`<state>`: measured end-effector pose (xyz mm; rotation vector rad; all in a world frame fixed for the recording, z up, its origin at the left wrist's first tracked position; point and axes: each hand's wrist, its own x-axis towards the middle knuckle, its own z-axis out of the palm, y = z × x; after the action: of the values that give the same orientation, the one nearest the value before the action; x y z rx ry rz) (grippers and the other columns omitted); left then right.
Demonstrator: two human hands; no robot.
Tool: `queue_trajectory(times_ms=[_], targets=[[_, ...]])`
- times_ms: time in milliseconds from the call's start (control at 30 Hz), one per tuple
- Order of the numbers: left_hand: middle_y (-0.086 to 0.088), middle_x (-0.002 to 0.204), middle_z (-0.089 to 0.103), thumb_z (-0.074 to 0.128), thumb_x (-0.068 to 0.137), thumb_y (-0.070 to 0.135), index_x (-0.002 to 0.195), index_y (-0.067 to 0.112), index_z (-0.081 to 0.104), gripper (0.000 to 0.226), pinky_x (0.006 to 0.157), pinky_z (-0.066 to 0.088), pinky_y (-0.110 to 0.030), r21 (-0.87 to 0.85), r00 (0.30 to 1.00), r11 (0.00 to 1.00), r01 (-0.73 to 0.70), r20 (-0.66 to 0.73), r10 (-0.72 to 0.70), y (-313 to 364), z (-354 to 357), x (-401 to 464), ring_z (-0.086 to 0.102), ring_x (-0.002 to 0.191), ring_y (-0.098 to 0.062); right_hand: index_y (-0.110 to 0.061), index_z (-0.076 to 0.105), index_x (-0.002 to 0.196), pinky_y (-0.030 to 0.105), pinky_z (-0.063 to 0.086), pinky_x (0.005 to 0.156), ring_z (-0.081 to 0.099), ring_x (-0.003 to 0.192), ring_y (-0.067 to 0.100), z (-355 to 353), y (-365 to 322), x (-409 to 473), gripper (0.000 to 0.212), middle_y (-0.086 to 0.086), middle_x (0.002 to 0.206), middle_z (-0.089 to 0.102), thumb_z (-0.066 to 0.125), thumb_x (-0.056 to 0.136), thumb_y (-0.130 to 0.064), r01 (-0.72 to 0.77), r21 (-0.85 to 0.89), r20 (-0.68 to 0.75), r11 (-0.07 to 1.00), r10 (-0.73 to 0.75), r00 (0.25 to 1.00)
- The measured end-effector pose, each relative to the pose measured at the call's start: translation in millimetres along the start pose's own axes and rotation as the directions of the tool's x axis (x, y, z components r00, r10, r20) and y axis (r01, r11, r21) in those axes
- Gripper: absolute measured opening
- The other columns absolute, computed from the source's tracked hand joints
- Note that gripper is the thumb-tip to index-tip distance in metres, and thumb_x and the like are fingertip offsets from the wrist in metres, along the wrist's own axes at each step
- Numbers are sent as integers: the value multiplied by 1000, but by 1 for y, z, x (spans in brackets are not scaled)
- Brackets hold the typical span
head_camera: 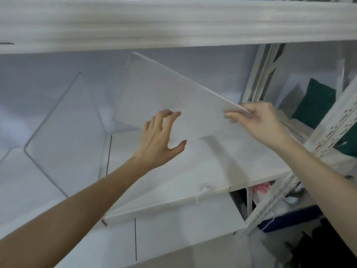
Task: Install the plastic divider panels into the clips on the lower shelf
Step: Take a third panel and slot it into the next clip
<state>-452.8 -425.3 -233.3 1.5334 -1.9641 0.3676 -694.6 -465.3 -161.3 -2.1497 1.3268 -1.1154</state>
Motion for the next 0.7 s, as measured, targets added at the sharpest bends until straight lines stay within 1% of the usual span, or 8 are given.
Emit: queue_trajectory(times_ms=[67,133,233,300,367,433,533,700], targets=[[-9,133,38,52,70,65,136,14,29,86,97,45,-47,-149,963,952,268,61,-262,4,-1,6,49,119,-27,-28,75,94,48,55,82,71,80,25,11,13,7,14,8,80,76,68,82,-27,17,13,1,1000,-17,1000],[-5,141,32,59,70,68,142,15,20,97,104,41,-46,-282,881,837,469,211,-423,9,-3,14,44,127,-23,-21,76,96,47,55,83,72,82,24,23,22,11,16,3,80,74,67,83,-24,13,58,-3,998,-13,1000],[-2,155,21,59,69,71,149,21,-2,113,114,30,-42,-340,761,697,631,444,-473,26,-7,31,34,138,-20,-19,75,93,48,55,83,72,85,24,45,34,12,25,5,86,76,61,81,-36,-3,115,55,993,-3,998],[0,156,22,56,68,75,148,19,-14,121,113,32,-39,-317,688,639,701,538,-488,42,-9,46,38,136,-22,-22,70,80,41,53,76,69,80,20,63,42,7,24,3,79,73,55,84,-39,-5,87,160,996,-9,987],[0,151,32,55,71,74,146,15,-21,122,100,48,-40,-324,624,564,760,606,-493,57,-7,60,59,114,-23,-28,53,68,26,42,58,56,59,7,78,47,-1,26,-11,61,57,49,93,-28,3,31,259,1000,-11,966],[-4,146,40,59,77,63,146,14,-21,117,87,57,-37,-339,580,495,800,647,-495,66,0,68,68,94,-22,-25,56,83,16,36,50,48,55,5,90,52,-9,17,-14,60,47,45,96,-22,-22,16,364,1000,15,931],[-10,122,54,60,87,33,147,14,-15,98,76,61,-35,-319,584,518,794,635,-505,77,17,68,70,85,-27,-13,51,122,24,39,55,53,65,17,101,59,-18,30,-1,70,55,41,94,-19,-48,-39,513,998,61,856],[-6,73,54,44,86,8,135,5,19,56,75,60,-44,-268,676,665,698,554,-486,95,45,48,68,77,-34,0,47,121,45,54,81,66,80,39,108,75,-31,36,19,90,68,38,92,-21,-52,-198,608,979,164,776]])
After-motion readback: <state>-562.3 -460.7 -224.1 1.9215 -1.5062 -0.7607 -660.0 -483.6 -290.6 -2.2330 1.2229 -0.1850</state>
